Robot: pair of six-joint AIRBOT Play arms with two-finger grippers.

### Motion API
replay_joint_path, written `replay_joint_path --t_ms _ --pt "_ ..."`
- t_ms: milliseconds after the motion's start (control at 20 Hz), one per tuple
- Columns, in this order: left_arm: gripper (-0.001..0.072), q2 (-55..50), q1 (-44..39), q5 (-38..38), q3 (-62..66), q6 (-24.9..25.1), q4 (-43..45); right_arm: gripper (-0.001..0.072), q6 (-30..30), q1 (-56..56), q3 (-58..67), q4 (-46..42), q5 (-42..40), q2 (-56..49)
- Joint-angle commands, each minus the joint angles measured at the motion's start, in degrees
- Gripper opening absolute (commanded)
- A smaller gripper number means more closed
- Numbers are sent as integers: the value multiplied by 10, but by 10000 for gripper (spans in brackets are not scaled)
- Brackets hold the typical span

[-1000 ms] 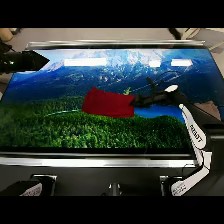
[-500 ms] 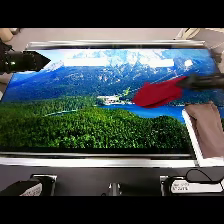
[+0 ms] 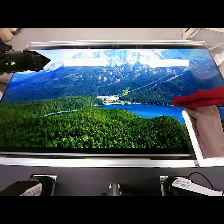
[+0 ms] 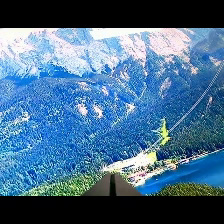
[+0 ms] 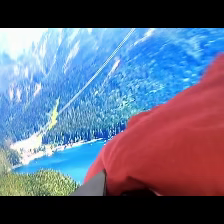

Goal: Fold the shirts.

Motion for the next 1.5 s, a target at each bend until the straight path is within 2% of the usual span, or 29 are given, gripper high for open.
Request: replay_joint_path --t_ms 0,150,350,450,550,750,900,950,1000,1050,1250,1400,1450 --pt "24 0 0 0 0 4 0 21 0 -71 1 4 15 20" --pt "23 0 -2 0 0 4 0 21 8 -109 1 -41 15 31" --pt "23 0 -1 0 0 5 0 21 30 -107 -11 -196 42 36" --pt "23 0 -1 0 0 4 0 21 26 -99 -55 -269 66 46" --pt "24 0 -2 0 0 4 0 21 35 -83 -148 -369 56 77" --pt "24 1 -3 -1 0 4 -6 22 51 -83 -340 -392 -36 132" --pt "24 1 -3 -3 0 4 -7 25 66 -83 -379 -395 -68 132" --pt "24 0 -3 -3 0 4 -11 105 75 -83 -379 -398 -77 132" --pt "24 0 -3 -2 0 4 -16 444 80 -83 -375 -402 -94 133" --pt "24 0 -3 0 0 4 -21 705 65 -83 -368 -413 -112 134" --pt "23 0 -3 1 26 4 -26 704 37 -83 -223 -490 -137 134" --pt "21 -2 -14 62 56 3 -2 697 -38 -51 -54 -412 -254 134" --pt "20 -9 -29 93 67 -20 59 691 -58 -19 -14 -383 -288 134"
